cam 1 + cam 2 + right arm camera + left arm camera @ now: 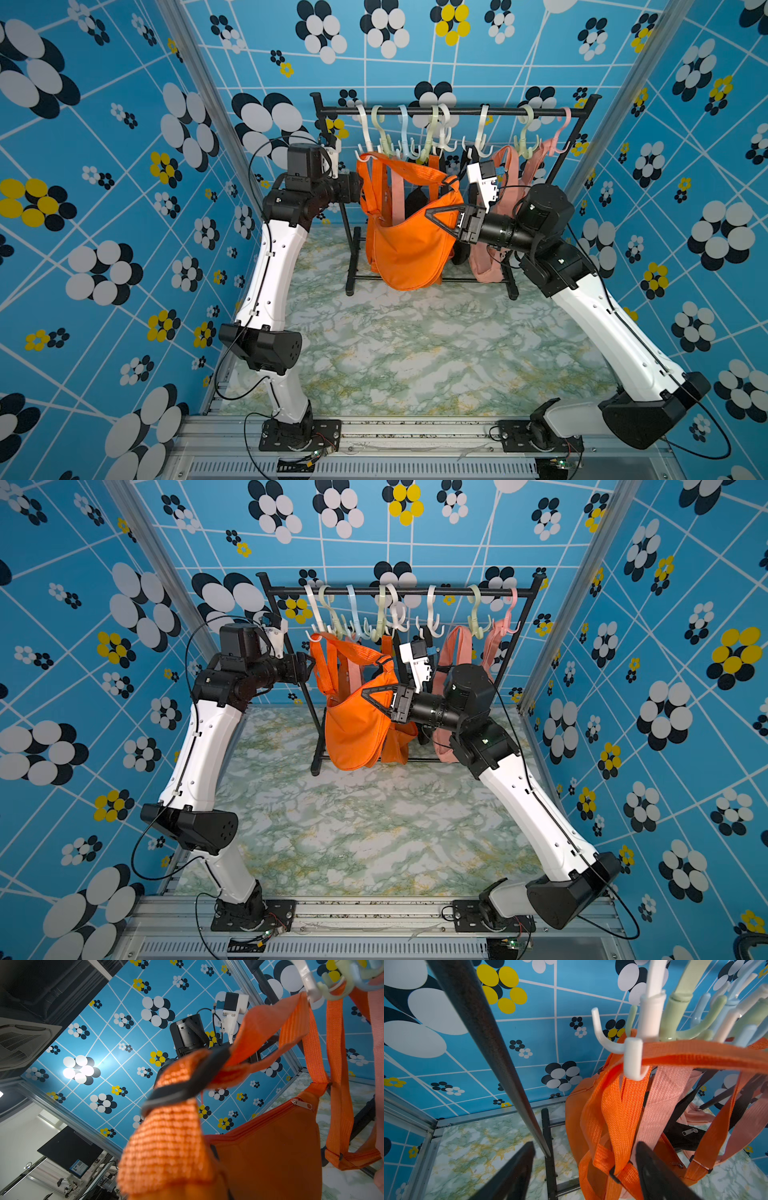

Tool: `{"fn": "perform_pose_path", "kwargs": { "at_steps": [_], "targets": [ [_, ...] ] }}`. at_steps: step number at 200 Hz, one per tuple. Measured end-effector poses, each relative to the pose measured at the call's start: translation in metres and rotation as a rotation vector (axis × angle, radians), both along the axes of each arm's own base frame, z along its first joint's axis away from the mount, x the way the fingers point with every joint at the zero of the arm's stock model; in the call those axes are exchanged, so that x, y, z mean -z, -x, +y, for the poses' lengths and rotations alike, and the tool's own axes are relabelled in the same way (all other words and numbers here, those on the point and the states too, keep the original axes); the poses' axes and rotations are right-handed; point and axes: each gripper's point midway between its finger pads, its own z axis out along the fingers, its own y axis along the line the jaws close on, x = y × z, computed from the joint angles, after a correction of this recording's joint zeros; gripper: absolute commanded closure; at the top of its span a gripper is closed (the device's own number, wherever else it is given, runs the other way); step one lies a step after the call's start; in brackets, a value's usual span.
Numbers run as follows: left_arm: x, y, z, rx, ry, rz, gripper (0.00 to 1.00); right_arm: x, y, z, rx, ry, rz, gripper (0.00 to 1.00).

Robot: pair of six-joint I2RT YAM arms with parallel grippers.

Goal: Take the bag off the hook
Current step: Pick up the bag from the hook.

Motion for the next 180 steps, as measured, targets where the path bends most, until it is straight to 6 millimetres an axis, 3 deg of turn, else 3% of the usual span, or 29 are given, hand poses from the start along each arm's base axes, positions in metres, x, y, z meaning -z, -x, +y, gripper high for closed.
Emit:
{"fn": "perform_pose_path", "kwargs": {
  "at_steps": [29, 69, 86, 93, 108, 124, 156, 180],
  "targets": [
    [0.018, -0.001, -0.006, 0.028, 0.019, 0.049, 0.01, 0.006, -0.001, -0.001, -0.001, 0.014, 0.022, 1.00],
    [0.065, 0.002, -0.024, 0.114, 0.108, 0.155, 0.00, 0.008, -0.005, -0.006, 0.007, 0.019, 0.031, 1.00],
    [0.068, 0.002, -0.028, 0.128, 0.143, 0.174, 0.17, 0.008, -0.006, -0.007, 0.010, 0.019, 0.031, 1.00],
    [0.065, 0.002, -0.029, 0.135, 0.158, 0.170, 0.31, 0.008, -0.005, -0.008, 0.011, 0.020, 0.031, 1.00],
    [0.058, 0.001, -0.028, 0.144, 0.184, 0.155, 0.74, 0.009, -0.003, -0.011, 0.014, 0.020, 0.032, 1.00],
    [0.051, -0.003, -0.025, 0.141, 0.205, 0.144, 0.97, 0.009, 0.001, -0.016, 0.019, 0.021, 0.030, 1.00],
    [0.028, -0.006, -0.019, 0.124, 0.227, 0.101, 1.00, 0.007, 0.009, -0.021, 0.024, 0.020, 0.022, 1.00],
    [-0.002, -0.002, -0.016, 0.115, 0.242, 0.039, 1.00, 0.015, 0.006, -0.019, 0.023, 0.030, 0.040, 1.00]
  ]
}}
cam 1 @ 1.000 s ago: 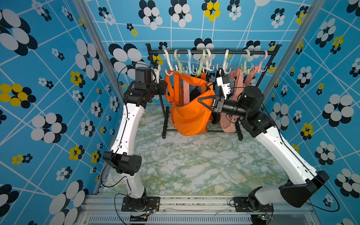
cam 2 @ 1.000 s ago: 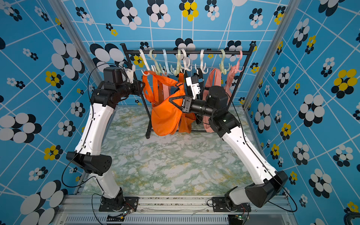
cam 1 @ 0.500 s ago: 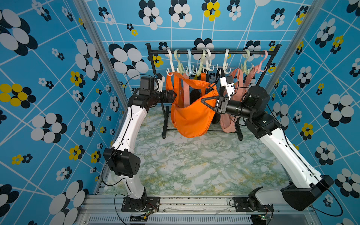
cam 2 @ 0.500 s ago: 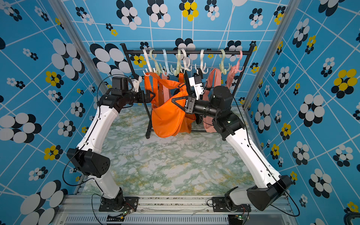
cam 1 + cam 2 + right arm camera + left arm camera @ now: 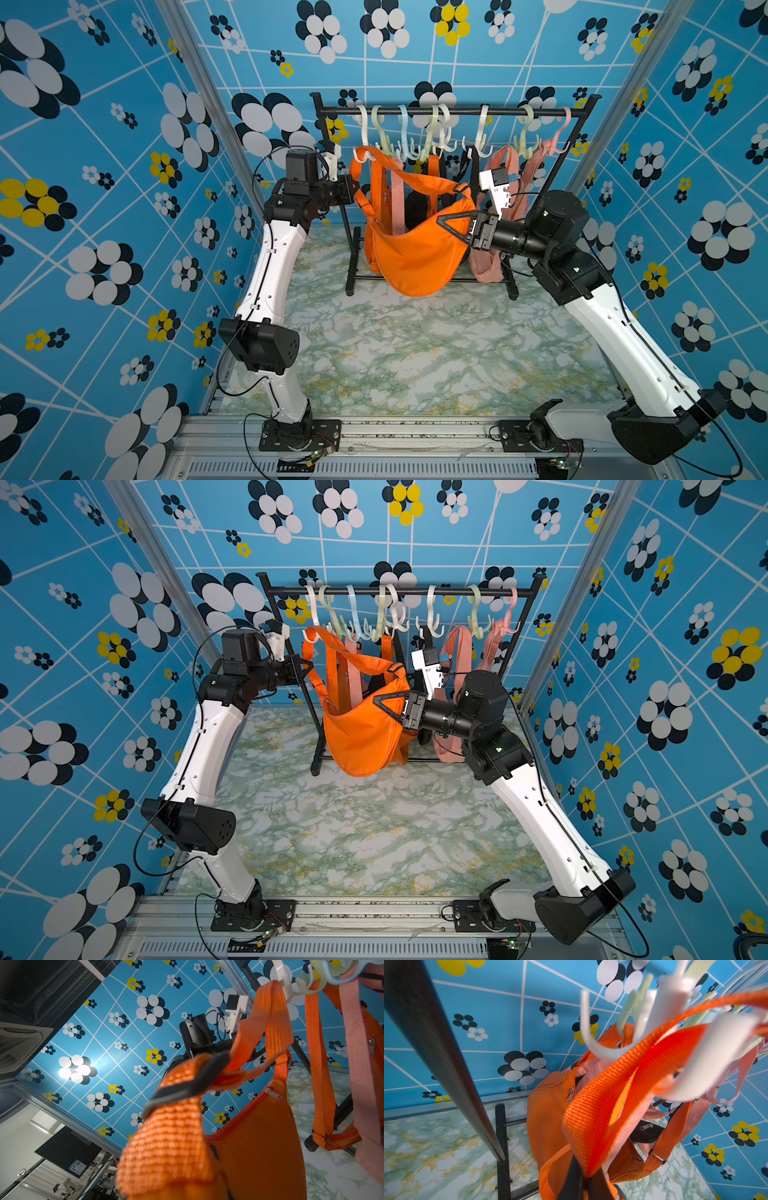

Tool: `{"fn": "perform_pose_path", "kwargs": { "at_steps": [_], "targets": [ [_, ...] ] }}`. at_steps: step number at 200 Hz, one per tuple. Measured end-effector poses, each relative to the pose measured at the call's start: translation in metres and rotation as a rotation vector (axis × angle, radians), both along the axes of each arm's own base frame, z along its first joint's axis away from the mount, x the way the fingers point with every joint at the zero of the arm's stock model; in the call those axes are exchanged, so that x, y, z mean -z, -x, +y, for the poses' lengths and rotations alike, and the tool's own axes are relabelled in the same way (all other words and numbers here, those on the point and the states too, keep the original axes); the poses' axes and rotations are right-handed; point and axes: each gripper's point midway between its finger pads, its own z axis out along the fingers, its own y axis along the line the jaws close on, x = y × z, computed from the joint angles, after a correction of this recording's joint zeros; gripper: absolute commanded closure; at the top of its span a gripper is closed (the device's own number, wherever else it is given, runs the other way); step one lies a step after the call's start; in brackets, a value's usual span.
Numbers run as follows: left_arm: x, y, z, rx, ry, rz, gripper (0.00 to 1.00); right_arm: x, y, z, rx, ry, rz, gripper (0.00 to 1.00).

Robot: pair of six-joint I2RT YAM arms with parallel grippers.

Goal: Take the bag off the hook
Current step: Pick up the bag from the hook.

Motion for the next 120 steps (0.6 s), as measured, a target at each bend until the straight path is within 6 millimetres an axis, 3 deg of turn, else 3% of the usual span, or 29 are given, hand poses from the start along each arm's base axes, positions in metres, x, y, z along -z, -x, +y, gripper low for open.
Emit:
{"fn": "perform_pose_path", "kwargs": {
  "at_steps": [34, 54, 67, 94, 120],
  "targets": [
    [-0.061, 0.010, 0.010, -0.048, 0.015, -0.131, 1.00, 0.014, -0.021, 0.020, -0.041, 0.009, 0.057, 1.00],
    [-0.100, 0.016, 0.019, -0.082, 0.027, -0.231, 1.00, 0.005, -0.035, 0.046, -0.084, 0.000, 0.053, 1.00],
    [-0.114, 0.019, 0.025, -0.101, 0.036, -0.264, 1.00, -0.004, -0.038, 0.064, -0.124, -0.010, 0.032, 1.00],
    [-0.113, 0.018, 0.033, -0.132, 0.037, -0.258, 1.00, -0.023, -0.026, 0.096, -0.214, -0.028, -0.016, 1.00],
    [-0.079, 0.016, 0.040, -0.168, 0.000, -0.175, 1.00, -0.013, -0.014, 0.108, -0.244, 0.022, -0.022, 1.00]
  ]
}}
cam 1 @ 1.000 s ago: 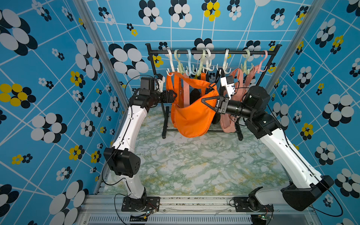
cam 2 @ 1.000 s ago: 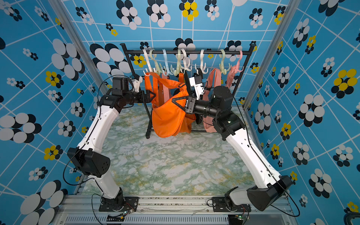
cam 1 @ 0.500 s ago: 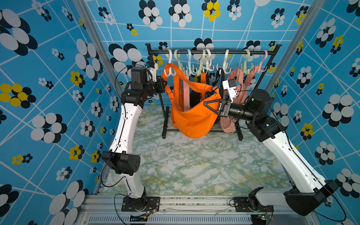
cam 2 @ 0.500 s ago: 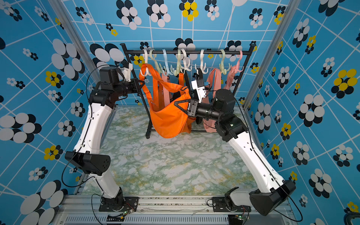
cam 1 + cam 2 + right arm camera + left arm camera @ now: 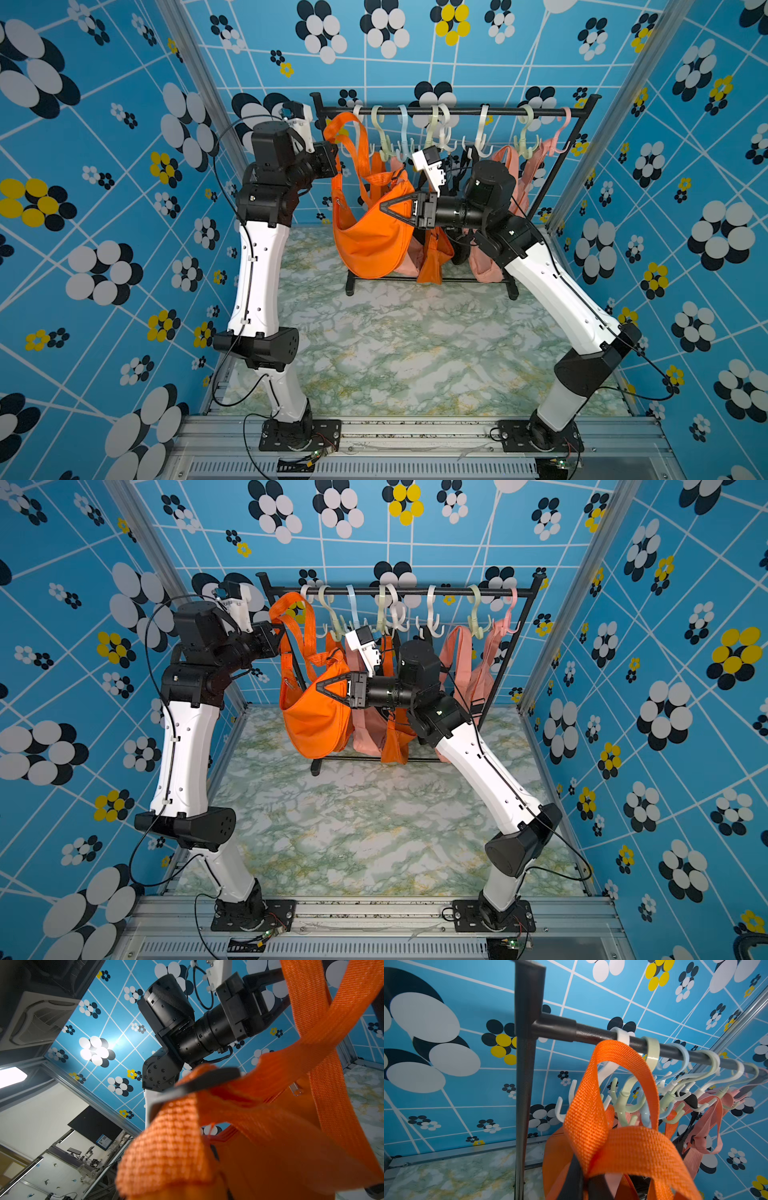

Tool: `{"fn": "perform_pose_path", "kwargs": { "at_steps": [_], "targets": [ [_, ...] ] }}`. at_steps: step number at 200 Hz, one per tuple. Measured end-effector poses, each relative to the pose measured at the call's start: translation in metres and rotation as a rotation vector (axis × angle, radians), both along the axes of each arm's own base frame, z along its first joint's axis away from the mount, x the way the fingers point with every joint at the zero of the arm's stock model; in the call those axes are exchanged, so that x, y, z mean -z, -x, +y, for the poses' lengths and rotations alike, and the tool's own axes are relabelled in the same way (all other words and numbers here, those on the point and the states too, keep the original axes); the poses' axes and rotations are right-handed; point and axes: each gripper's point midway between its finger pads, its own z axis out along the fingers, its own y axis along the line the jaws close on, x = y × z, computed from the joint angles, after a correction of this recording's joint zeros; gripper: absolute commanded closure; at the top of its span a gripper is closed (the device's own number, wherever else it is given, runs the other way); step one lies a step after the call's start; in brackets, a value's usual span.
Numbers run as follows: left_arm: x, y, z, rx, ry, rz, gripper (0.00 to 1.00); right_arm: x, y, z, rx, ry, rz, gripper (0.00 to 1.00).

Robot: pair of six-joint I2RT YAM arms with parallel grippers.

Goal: Take the bag off the hook
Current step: Pick up the bag from the hook, then place the bag at the center of the board.

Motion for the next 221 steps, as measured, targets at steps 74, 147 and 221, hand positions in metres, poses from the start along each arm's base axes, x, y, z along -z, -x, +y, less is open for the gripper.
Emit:
{"fn": "perform_pose_path", "kwargs": {
  "at_steps": [74, 147, 221],
  "targets": [
    [0.075, 0.093, 0.077, -0.354, -0.150, 0.090, 0.99, 0.192, 0.030, 0.040, -0.001, 0.440, 0.185, 1.00],
    [0.196, 0.142, 0.185, -0.792, -0.212, 0.371, 1.00, 0.313, 0.046, 0.103, -0.114, 0.526, 0.338, 0.81],
    [0.243, 0.146, 0.207, -0.865, -0.116, 0.450, 1.00, 0.405, 0.046, 0.093, -0.126, 0.692, 0.509, 0.47]
  ]
}}
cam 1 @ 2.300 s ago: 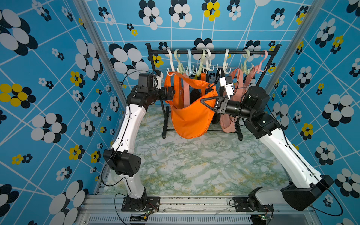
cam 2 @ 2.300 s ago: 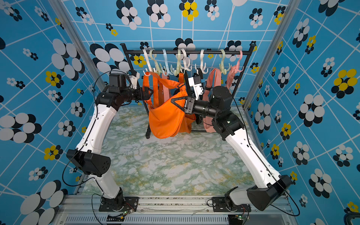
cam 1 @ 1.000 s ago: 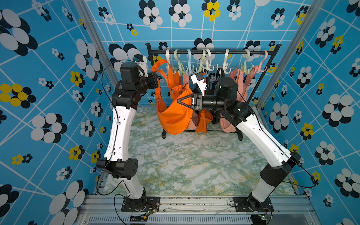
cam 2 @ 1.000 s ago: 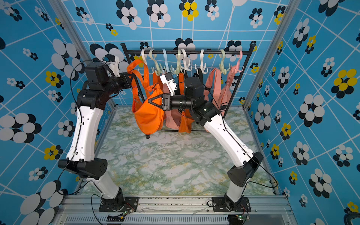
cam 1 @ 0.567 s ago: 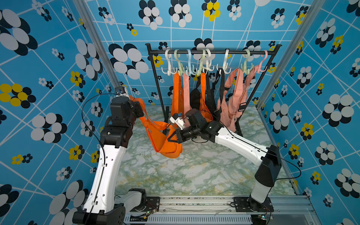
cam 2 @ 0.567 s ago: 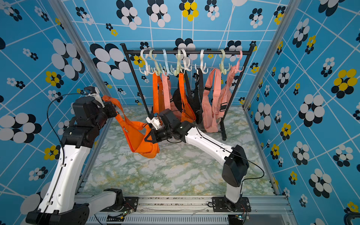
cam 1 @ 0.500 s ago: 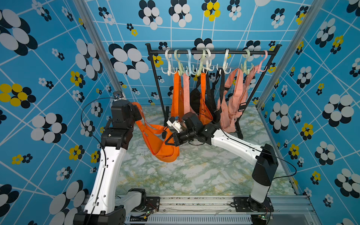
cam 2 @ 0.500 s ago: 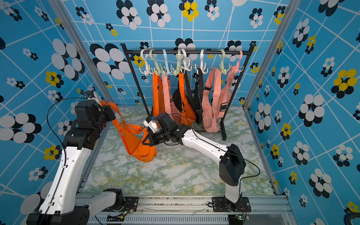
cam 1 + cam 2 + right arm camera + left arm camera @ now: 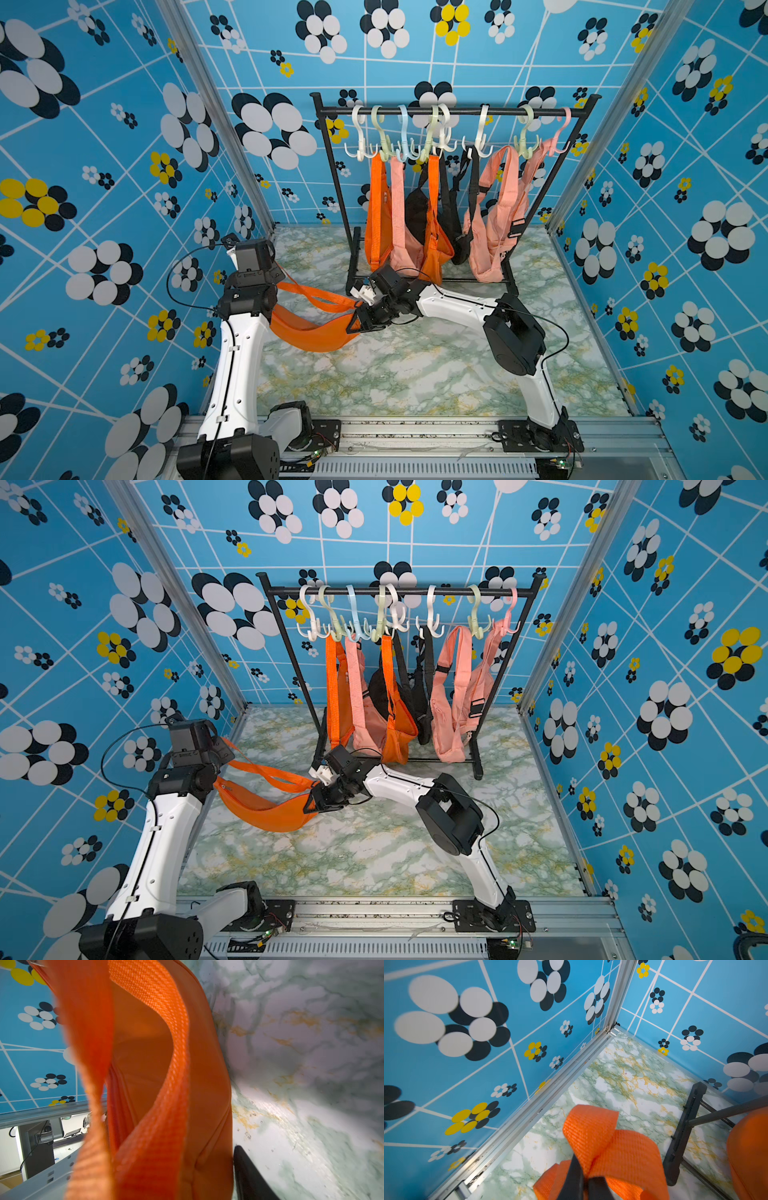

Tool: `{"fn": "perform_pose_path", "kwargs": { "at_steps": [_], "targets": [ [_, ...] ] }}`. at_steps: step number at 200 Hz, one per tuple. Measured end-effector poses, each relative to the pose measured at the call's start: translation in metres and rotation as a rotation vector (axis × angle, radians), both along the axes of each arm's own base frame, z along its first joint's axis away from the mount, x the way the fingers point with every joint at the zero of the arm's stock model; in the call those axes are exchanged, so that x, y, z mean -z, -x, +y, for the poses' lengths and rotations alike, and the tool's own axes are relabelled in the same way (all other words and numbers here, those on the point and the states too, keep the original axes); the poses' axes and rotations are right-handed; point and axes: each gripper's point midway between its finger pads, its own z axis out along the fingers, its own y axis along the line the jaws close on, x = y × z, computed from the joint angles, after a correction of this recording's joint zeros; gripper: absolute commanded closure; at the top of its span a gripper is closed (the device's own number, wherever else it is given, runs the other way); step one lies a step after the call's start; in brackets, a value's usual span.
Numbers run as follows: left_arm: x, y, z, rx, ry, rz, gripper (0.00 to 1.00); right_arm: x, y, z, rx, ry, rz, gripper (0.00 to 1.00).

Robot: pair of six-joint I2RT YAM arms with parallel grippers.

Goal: Take the bag off the hook
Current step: Place the bag at the center of the board.

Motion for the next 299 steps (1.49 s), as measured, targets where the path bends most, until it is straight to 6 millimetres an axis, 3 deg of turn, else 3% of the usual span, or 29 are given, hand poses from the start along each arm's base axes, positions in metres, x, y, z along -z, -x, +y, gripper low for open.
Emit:
{"fn": "perform_pose_path", "kwargs": {
  "at_steps": [22, 32, 42, 59, 67, 105, 136, 179, 190, 233, 275, 299],
  "targets": [
    [0.021, -0.013, -0.008, 0.029, 0.062, 0.004, 1.00, 0.010, -0.004, -0.024, 0.049, 0.053, -0.002, 0.39],
    [0.026, -0.019, -0.010, 0.036, 0.079, 0.006, 0.94, 0.011, -0.007, -0.033, 0.068, 0.071, -0.017, 0.36],
    [0.030, -0.025, -0.013, 0.047, 0.088, 0.009, 0.78, 0.010, -0.012, -0.040, 0.090, 0.090, -0.038, 0.35],
    [0.035, -0.033, -0.018, 0.065, 0.099, 0.010, 0.36, 0.001, -0.015, -0.047, 0.108, 0.100, -0.081, 0.35],
    [0.036, -0.036, -0.021, 0.075, 0.101, 0.009, 0.23, -0.006, -0.016, -0.048, 0.113, 0.095, -0.102, 0.35],
    [0.027, -0.047, -0.034, 0.115, 0.093, -0.011, 0.00, -0.040, -0.021, -0.055, 0.135, 0.064, -0.200, 0.35],
    [0.020, -0.047, -0.035, 0.117, 0.083, -0.022, 0.01, -0.050, -0.024, -0.059, 0.139, 0.060, -0.248, 0.37],
    [0.027, -0.029, -0.048, 0.145, 0.081, 0.025, 0.02, -0.051, -0.026, -0.062, 0.137, 0.069, -0.281, 0.57],
    [0.041, -0.021, -0.051, 0.151, 0.095, 0.057, 0.03, -0.052, -0.026, -0.062, 0.131, 0.068, -0.291, 0.58],
    [0.133, 0.005, -0.061, 0.141, 0.192, 0.292, 0.01, -0.052, -0.026, -0.062, 0.122, 0.067, -0.302, 0.56],
    [0.195, -0.008, -0.068, 0.126, 0.273, 0.465, 0.01, -0.052, -0.027, -0.062, 0.118, 0.070, -0.312, 0.65],
    [0.216, -0.023, -0.074, 0.132, 0.306, 0.501, 0.01, -0.050, -0.028, -0.064, 0.122, 0.081, -0.318, 0.76]
  ]
}}
